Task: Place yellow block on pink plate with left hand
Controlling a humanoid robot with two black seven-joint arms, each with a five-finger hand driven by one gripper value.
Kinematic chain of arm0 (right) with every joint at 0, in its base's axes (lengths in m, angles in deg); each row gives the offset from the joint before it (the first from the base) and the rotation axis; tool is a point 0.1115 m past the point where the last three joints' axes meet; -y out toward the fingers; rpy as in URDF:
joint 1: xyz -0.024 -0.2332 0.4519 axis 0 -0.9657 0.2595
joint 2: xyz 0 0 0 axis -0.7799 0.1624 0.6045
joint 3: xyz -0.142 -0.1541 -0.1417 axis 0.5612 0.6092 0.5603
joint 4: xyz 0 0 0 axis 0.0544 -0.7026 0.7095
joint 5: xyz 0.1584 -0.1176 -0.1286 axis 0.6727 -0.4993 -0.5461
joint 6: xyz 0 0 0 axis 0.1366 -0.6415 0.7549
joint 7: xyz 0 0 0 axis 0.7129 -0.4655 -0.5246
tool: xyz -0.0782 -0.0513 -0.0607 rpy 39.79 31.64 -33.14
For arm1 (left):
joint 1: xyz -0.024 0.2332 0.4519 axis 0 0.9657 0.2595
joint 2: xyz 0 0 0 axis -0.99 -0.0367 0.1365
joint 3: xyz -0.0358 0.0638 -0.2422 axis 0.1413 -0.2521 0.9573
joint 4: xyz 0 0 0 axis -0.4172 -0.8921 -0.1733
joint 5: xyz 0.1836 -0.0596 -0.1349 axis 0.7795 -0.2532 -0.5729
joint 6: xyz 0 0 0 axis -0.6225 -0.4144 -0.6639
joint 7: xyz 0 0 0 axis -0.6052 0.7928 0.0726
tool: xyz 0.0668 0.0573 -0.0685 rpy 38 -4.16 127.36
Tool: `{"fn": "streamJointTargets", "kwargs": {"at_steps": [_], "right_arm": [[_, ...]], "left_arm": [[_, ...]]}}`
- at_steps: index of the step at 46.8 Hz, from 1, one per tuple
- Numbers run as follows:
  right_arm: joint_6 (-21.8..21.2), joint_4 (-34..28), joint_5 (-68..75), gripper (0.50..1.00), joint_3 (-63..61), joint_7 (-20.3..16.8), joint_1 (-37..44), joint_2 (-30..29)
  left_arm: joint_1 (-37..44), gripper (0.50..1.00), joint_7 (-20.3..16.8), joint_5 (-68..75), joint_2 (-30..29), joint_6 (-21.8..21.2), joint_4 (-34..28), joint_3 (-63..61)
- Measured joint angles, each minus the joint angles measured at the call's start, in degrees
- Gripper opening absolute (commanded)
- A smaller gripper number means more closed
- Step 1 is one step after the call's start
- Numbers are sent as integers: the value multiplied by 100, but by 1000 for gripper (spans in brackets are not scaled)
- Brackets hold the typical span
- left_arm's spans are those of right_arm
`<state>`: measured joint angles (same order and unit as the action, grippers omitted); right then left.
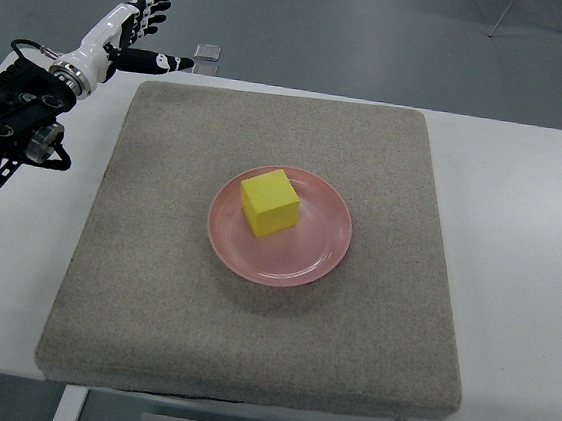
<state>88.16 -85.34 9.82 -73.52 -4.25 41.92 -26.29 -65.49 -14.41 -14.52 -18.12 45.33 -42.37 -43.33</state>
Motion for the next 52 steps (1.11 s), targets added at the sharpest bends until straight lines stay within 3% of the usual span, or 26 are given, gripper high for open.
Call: {"fn": "streamJointTargets", "kwargs": {"at_steps": [22,31,36,52], "right_arm": [[0,0,1,924,-1,0,0,0],[0,0,0,924,-1,0,0,0],[0,0,0,924,1,0,-2,0],[-1,0,0,924,-4,0,0,0]], "left_arm": [[-5,960,144,-1979,310,80,-481,32],[-108,943,675,-2115,636,62,-893,43],[-116,943,761,-2388,667,92,-896,65],[-118,945,561,-2834,587,1060,-925,1184]]}}
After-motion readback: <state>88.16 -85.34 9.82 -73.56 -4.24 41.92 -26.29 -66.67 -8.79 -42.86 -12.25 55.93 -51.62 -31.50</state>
